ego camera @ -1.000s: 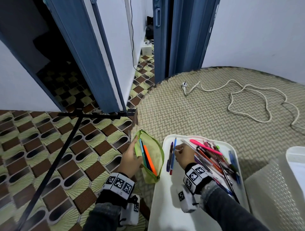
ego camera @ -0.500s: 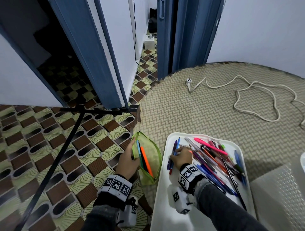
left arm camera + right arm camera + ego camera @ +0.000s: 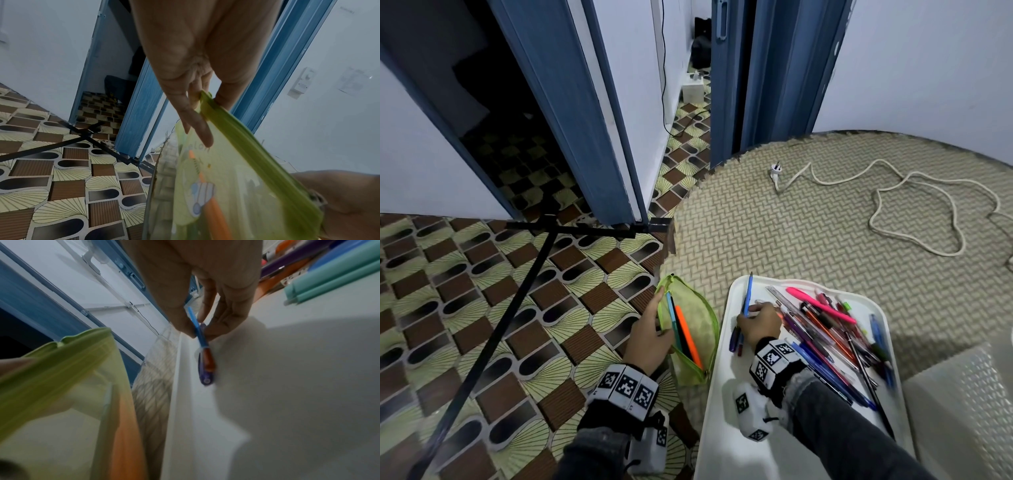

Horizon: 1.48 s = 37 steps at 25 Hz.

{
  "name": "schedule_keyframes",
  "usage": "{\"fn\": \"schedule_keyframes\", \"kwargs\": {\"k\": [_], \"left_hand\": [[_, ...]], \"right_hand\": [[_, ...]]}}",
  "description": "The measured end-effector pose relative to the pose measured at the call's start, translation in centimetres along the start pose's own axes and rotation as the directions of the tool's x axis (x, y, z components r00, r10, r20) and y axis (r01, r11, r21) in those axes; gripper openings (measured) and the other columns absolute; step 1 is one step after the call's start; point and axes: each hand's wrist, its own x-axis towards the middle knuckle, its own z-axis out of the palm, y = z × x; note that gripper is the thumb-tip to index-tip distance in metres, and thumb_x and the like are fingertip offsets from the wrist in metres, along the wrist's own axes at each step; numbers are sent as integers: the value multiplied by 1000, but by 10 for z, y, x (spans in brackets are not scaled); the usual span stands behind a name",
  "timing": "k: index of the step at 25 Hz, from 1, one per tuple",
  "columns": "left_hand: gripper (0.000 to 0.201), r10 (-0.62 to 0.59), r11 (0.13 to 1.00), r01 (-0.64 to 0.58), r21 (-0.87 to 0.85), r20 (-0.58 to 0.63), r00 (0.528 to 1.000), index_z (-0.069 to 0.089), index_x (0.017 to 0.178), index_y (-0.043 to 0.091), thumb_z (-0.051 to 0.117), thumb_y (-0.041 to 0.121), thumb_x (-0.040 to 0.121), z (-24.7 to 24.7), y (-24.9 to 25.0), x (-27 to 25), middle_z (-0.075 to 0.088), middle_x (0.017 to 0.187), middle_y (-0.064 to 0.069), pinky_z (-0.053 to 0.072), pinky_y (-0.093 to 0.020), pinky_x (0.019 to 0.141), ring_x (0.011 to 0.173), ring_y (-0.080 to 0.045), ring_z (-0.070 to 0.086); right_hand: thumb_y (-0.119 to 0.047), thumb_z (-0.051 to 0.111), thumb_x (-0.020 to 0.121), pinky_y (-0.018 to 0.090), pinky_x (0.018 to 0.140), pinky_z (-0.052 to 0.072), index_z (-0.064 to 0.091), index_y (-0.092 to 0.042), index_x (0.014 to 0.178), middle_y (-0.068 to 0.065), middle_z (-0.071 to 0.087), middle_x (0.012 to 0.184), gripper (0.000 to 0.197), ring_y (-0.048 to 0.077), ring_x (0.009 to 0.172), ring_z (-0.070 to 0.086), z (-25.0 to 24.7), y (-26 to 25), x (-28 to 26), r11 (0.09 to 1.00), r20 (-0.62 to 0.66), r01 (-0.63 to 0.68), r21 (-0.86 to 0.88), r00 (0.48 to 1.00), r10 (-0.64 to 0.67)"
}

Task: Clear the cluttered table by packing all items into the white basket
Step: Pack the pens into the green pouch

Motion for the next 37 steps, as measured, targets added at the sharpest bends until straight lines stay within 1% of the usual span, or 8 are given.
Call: {"fn": "schedule_keyframes", "kwargs": {"k": [8,11,18,22,24,30,33,37], "left_hand": [[75,-4,1000,4,-19,-10,1000,29,147,21,51,-14,85,-6,-1,-6,55,113,9,44,-2,60,72,18,53],[77,20,1000,-20,-10,-17,1000,30,147,21,51,-15,83,-9,3,-8,54,101,21,43,-1,63,72,24,53],[77,113,993,-113,25,11,994,33,144,31,53,-8,81,9,25,-1,58,94,10,55,-42,77,76,-21,59],[80,171,983,-165,-84,74,983,29,140,36,53,-13,83,26,52,-4,64,105,3,53,-22,55,56,0,59],[77,199,977,-192,-94,76,977,33,144,28,54,-13,82,33,56,-3,62,98,11,56,-26,61,60,3,60],[79,229,970,-212,-122,152,961,26,146,29,56,-9,84,55,72,-12,59,109,12,58,-29,68,81,9,57],[82,240,965,-215,-149,178,954,28,145,32,55,-13,82,69,75,-12,56,102,23,59,-39,71,89,1,59],[83,288,956,-269,-112,208,935,26,135,46,56,-10,81,86,76,-13,63,109,7,58,-46,73,98,-12,62]], "right_hand": [[-13,72,78,26,84,44,59,-6,112,11,68,103,37,28,101,62,3,7,0,997,73,7,-83,997,0],[-8,77,75,39,84,54,66,-1,104,13,69,86,33,31,82,68,-9,-7,-5,988,81,42,150,995,-55],[6,71,78,24,58,56,60,-5,108,11,65,81,33,17,58,66,-58,-59,-61,760,75,320,566,898,-434],[6,75,74,40,60,58,61,-11,100,7,63,69,34,24,55,66,-57,-43,-77,864,108,368,343,899,-425],[2,75,76,46,68,57,63,-15,94,3,64,65,28,26,60,67,-63,-35,-77,864,7,394,312,909,-417],[-6,71,83,22,64,55,63,-13,89,2,70,73,13,6,65,66,-104,-38,-83,724,-267,505,471,863,-429],[-2,71,80,36,69,58,69,-8,92,10,72,78,14,21,68,68,-105,-24,-85,833,-130,442,333,897,-423],[-5,69,79,25,71,52,71,-3,104,13,73,90,25,19,79,67,-109,4,-91,894,124,426,-138,903,-411]]}}
